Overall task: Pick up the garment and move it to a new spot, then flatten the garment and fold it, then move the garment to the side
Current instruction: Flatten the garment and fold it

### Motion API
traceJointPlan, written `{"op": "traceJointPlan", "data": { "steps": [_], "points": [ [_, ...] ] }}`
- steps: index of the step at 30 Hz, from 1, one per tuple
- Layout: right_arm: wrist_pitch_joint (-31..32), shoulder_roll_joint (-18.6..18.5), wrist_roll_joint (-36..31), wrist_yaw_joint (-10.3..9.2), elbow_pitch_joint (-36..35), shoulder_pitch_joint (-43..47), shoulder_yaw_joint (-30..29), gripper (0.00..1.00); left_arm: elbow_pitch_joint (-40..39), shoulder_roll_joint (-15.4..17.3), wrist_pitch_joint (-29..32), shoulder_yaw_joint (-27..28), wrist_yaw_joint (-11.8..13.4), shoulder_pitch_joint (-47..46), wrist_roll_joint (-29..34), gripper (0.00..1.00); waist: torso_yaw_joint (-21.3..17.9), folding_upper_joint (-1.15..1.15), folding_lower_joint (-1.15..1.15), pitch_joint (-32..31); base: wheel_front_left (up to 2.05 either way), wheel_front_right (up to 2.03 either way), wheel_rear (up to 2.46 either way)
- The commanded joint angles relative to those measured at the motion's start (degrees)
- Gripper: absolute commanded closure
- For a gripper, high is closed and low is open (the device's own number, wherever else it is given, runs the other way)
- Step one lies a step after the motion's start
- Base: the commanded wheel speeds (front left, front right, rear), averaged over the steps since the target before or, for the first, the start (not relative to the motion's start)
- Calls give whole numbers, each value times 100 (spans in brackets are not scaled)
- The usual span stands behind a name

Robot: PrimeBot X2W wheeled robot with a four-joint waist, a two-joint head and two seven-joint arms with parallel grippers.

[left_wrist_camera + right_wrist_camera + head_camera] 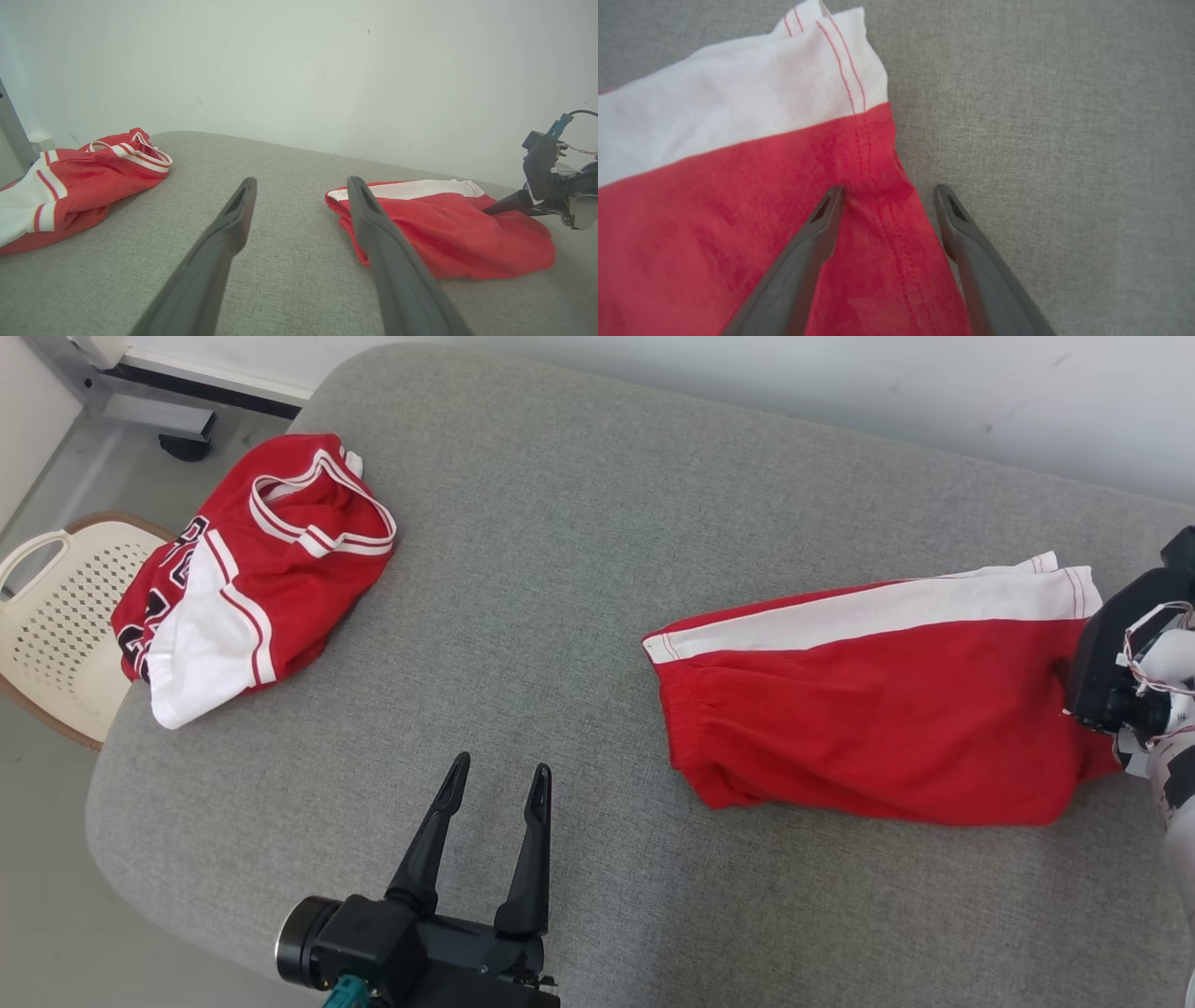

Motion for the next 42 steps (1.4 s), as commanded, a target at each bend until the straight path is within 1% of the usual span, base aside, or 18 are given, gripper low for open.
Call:
{"op": "traceJointPlan", "data": {
  "steps": [1, 2, 3, 5, 6, 16, 23, 26, 30, 34, 37, 42],
  "points": [
    [247, 122, -101, 17, 163, 234, -76, 0, 38, -57, -17, 46, -68, 64, 57, 0, 23, 1, 1, 16, 0, 0, 0],
    [330, 126, -135, 17, 167, 251, -118, 0, 50, -79, -17, 63, -84, 74, 74, 0, 24, 1, 1, 16, 0, 0, 0],
    [379, 125, -170, 17, 151, 260, -168, 47, 61, -94, -17, 83, -117, 81, 86, 0, 23, 1, 1, 22, 0, 0, 0],
    [392, 130, -254, 17, 60, 282, -246, 88, 102, -126, -17, 113, -171, 94, 96, 0, 16, 1, 1, 34, 0, 0, 0],
    [396, 139, -304, 16, 16, 297, -281, 100, 114, -143, -17, 129, -177, 94, 106, 0, 8, 1, 1, 38, 0, 0, 0],
    [447, 188, -636, -2, -387, 528, -637, 100, 278, -232, -17, 248, -325, 100, 169, 0, -137, 1, 1, -1, 0, 0, 0],
    [272, 207, -812, -2, -782, 763, -891, 100, 425, -280, -17, 249, -420, 91, 203, 0, -250, 1, 1, -218, 0, 0, 0],
    [127, 253, -697, -2, -918, 921, -921, 100, 472, -284, -17, 282, -432, 147, 200, 0, -342, 1, 1, -369, 0, 0, 0],
    [-22, 310, -536, -1, -1116, 1196, -905, 100, 521, -229, -18, 358, -443, 222, 179, 0, -562, 1, 1, -569, 0, 0, 0],
    [-69, 290, -378, -1, -1353, 1518, -845, 100, 556, -168, -9, 460, -378, 294, 151, 0, -825, 1, 1, -755, 0, 0, 0],
    [-61, 263, -246, 0, -1563, 1745, -855, 100, 632, -110, 182, 476, -364, 411, 65, 0, -982, 1, 1, -893, 0, 0, 0],
    [-22, 322, -107, 2, -2059, 2128, -936, 100, 578, 19, 361, 526, -304, 555, -4, 0, -1191, 1, 1, -1088, 0, 0, 0]
  ]
}}
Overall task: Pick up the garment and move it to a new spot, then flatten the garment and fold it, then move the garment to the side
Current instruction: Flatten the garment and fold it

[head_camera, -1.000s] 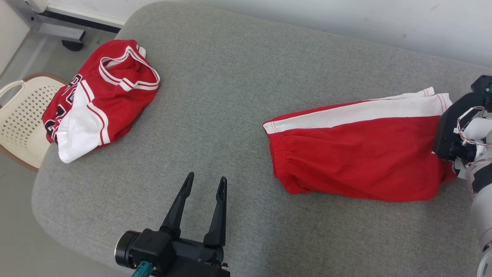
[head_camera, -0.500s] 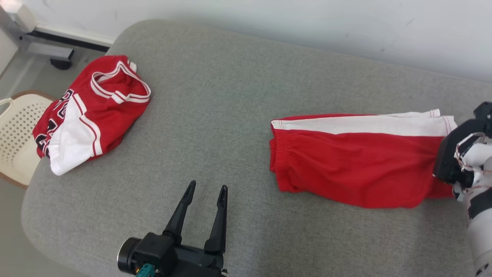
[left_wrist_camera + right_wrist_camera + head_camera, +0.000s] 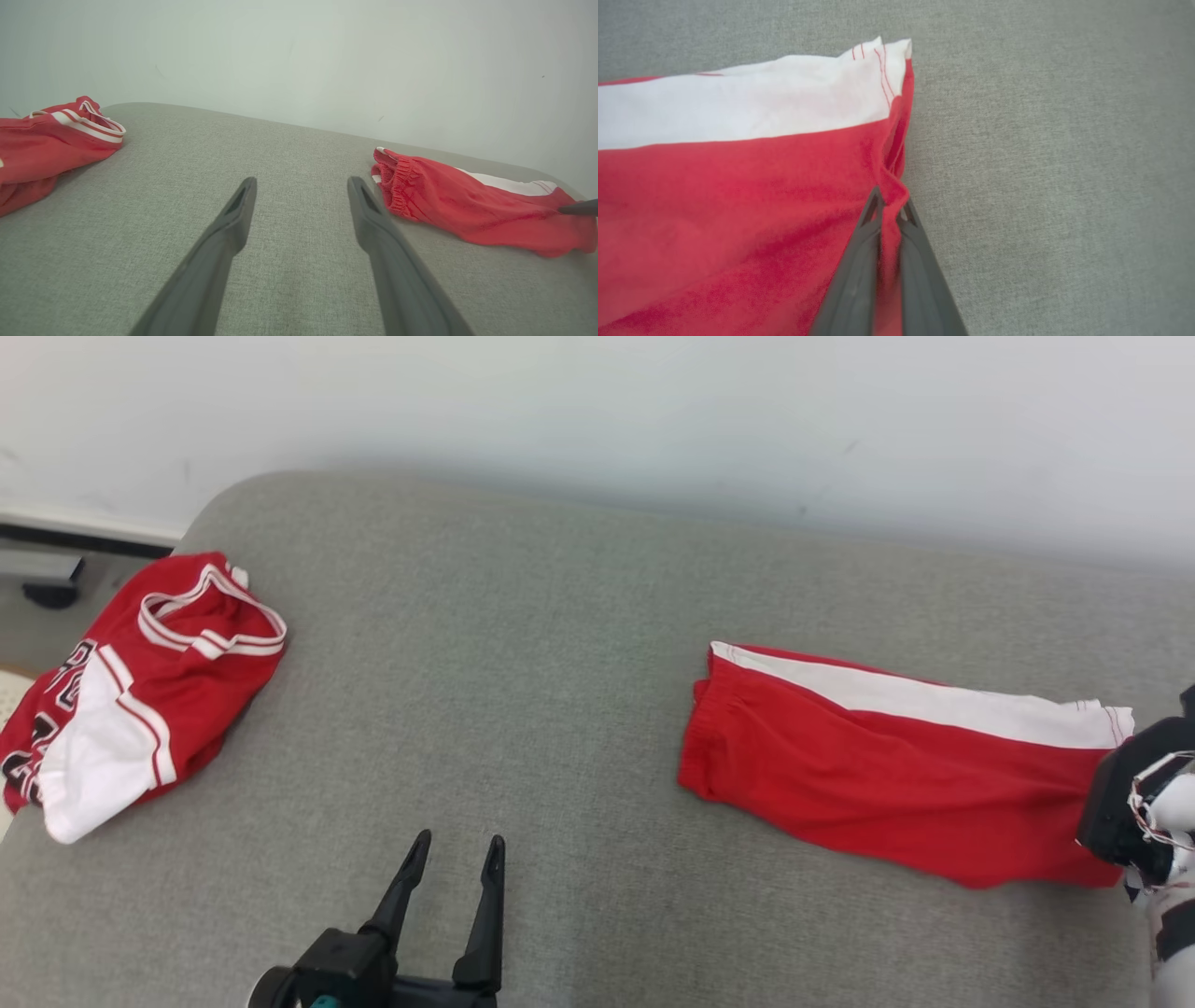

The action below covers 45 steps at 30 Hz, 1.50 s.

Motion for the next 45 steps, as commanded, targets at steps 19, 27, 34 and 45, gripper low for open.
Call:
{"op": "traceJointPlan", "data": {
  "steps": [19, 27, 34, 45],
  "points": [
    [425, 729, 466, -16, -1490, 503, 777, 100, -119, 99, 73, -52, 66, 369, -168, 0, -173, 0, 0, -549, 0, 0, 0],
    [448, 1077, 540, -16, -1248, 133, 1095, 100, -86, 71, 118, -188, 41, 340, -179, 0, 272, 0, 0, -570, 0, 0, 0],
    [187, 1189, 434, -16, -708, -175, 1091, 100, -66, 99, 136, -238, 53, 382, -200, 0, 826, 0, 0, -505, 0, 0, 0],
    [-219, 1202, 290, -16, 228, -598, 1154, 100, -57, 51, 82, -322, 52, 325, -221, 0, 1307, 0, 0, -343, 0, 0, 0]
  ]
}}
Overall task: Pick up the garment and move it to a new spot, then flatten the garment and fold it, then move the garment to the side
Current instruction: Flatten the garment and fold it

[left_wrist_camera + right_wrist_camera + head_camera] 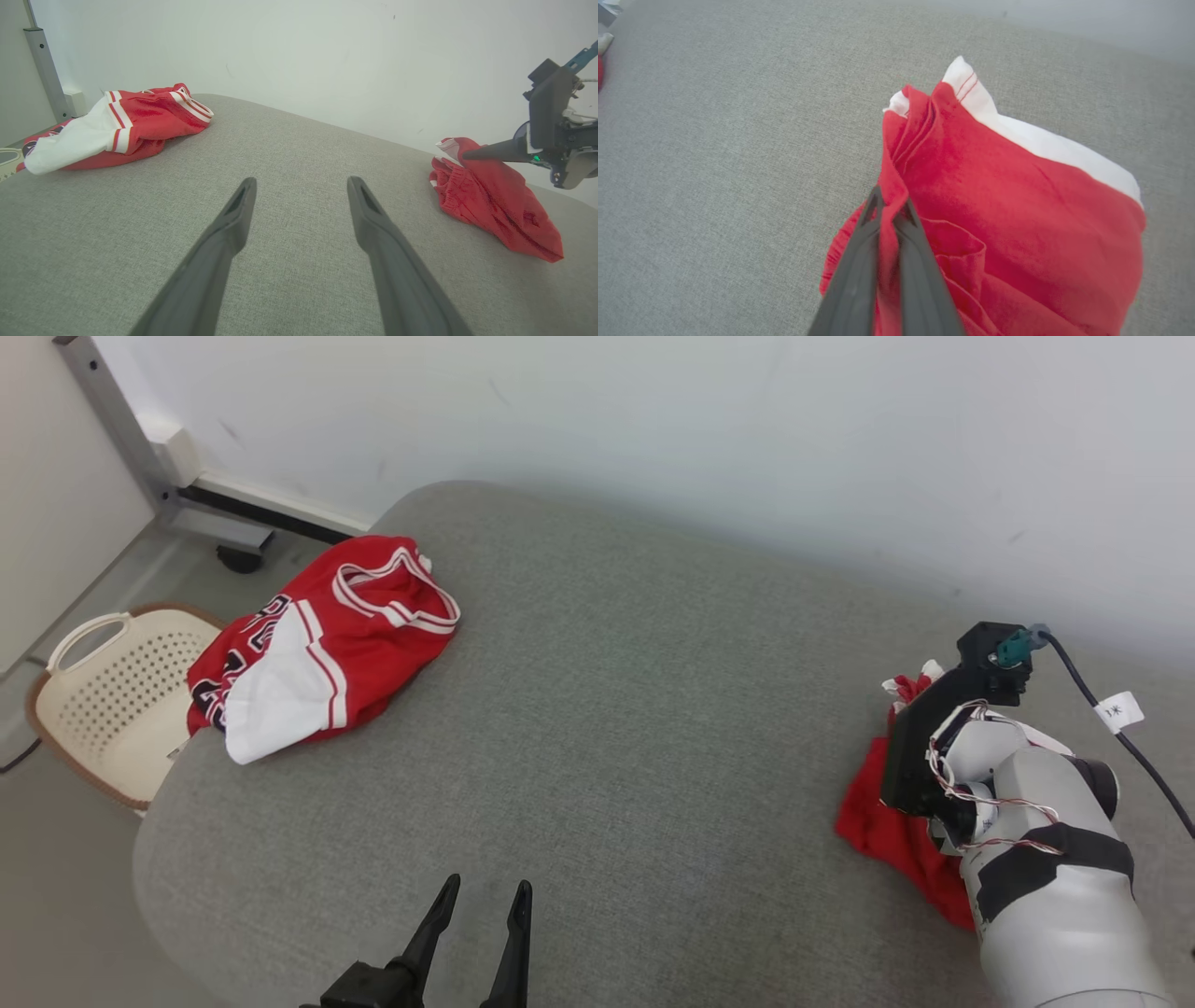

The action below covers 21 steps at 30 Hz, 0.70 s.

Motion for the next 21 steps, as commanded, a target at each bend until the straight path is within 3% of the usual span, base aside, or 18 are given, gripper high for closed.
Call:
{"op": "traceJointPlan", "data": {
  "steps": [1, 4, 5, 6, 7, 14, 21],
  "points": [
    [-57, -1, -49, -15, 147, -75, 28, 100, 23, -26, -40, -17, 13, -24, -17, 0, 146, 0, 0, 120, 0, 0, 0],
    [-117, 0, -178, -15, 281, -172, -34, 100, 50, -41, -69, -31, 13, -55, -29, 0, 184, 0, 0, 159, 0, 0, 0],
    [-126, 1, -193, -15, 317, -191, -44, 62, 58, -44, -79, -30, 20, -60, -36, 0, 185, 0, 0, 164, 0, 0, 0],
    [-148, 2, -204, -15, 353, -200, -48, 7, 65, -44, -81, -25, 29, -63, -39, 0, 180, 0, 0, 161, 0, 0, 0],
    [-179, 3, -187, -14, 378, -217, -57, 0, 70, -40, -91, -19, 40, -58, -46, 0, 167, 0, 0, 152, 0, 0, 0],
    [-492, 1, 298, -15, 450, -442, 93, 0, 68, 30, -93, 27, 82, -60, -67, 0, -24, 0, 0, -11, 0, 0, 0],
    [-652, -332, 94, -15, 277, -73, 111, 0, 5, 78, -76, 6, 91, -13, -71, 0, -253, 0, 0, -182, 0, 0, 0]
  ]
}}
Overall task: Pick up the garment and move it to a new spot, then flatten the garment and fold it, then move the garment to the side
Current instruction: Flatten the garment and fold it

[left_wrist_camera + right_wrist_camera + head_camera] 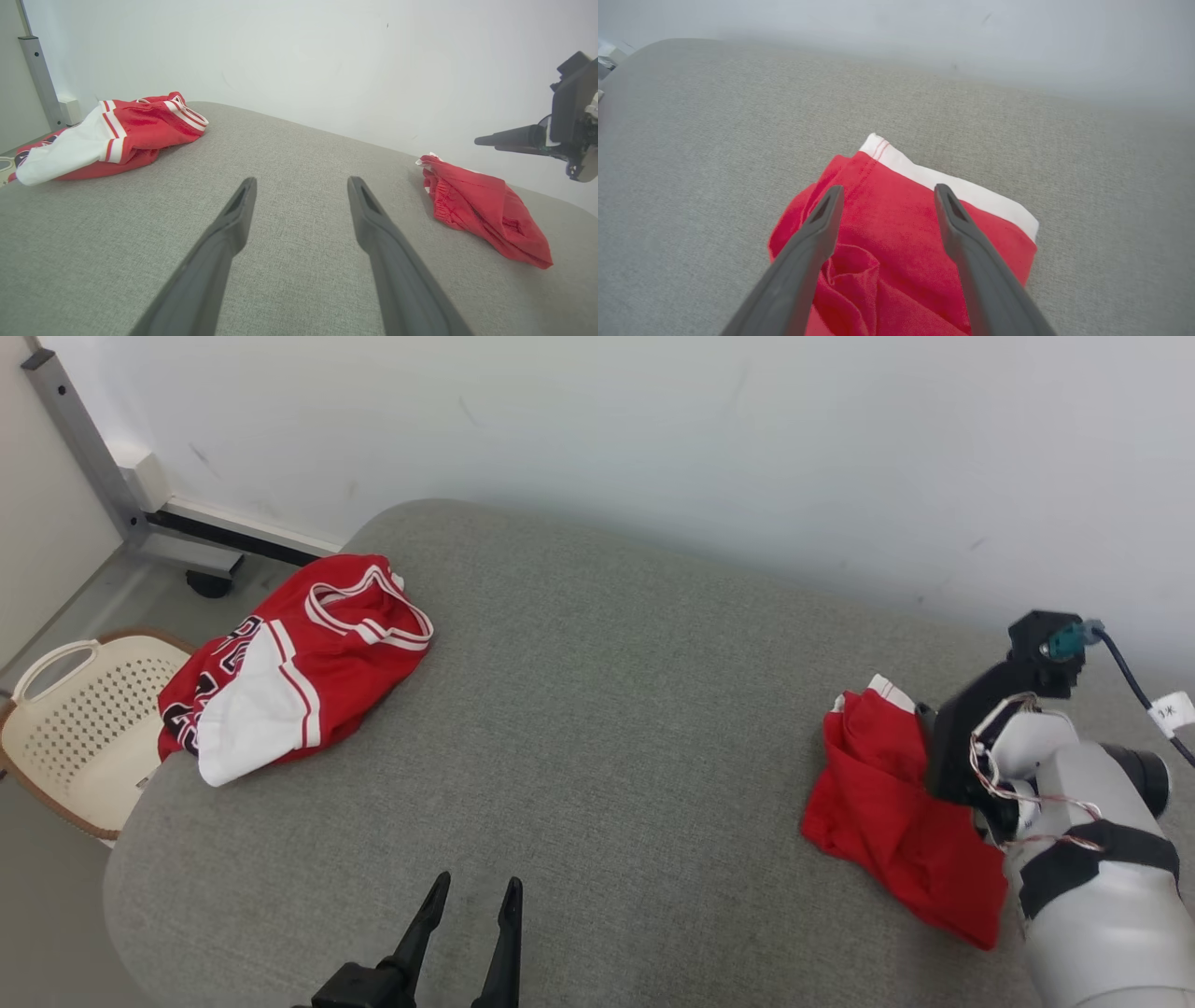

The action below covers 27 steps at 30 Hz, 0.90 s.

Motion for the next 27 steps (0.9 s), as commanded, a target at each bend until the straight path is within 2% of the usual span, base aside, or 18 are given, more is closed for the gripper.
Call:
{"op": "traceJointPlan", "data": {
  "steps": [1, 2, 3, 4, 5, 17, 24, 27],
  "points": [
    [19, -63, -80, -14, 0, 203, -22, 0, -21, 27, 2, -7, -3, 13, -12, 0, -99, 0, 0, -72, 0, 0, 0],
    [12, -134, -144, -14, -17, 276, -48, 23, -30, 32, 5, -10, -1, 18, -13, 0, -115, 0, 0, -68, 0, 0, 0],
    [17, -205, -230, -14, -30, 364, -81, 52, -37, 33, 4, -18, -1, 16, -9, 0, -124, 0, 0, -60, 0, 0, 0],
    [27, -225, -315, -14, -28, 454, -89, 89, -43, 31, 8, -30, -2, 15, -10, 0, -133, 0, 0, -49, 0, 0, 0],
    [37, -194, -338, -13, -10, 531, -83, 100, -51, 31, 10, -37, 1, 16, -10, 0, -140, 0, 0, -36, 0, 0, 0],
    [-54, 179, -392, -13, 216, 607, 348, 100, -89, 80, -108, -47, -9, -130, 36, 0, 39, 0, 0, 231, 0, 0, 0],
    [-112, 328, -118, -13, 449, 524, 1083, 100, -48, 130, -107, -38, 5, -93, -8, 0, 144, 0, 0, 107, 0, 0, 0],
    [-180, 334, 359, -13, 494, 489, 1610, 100, -51, 132, -79, -68, 9, -66, -27, 0, 177, 0, 0, 45, 0, 0, 0]
  ]
}}
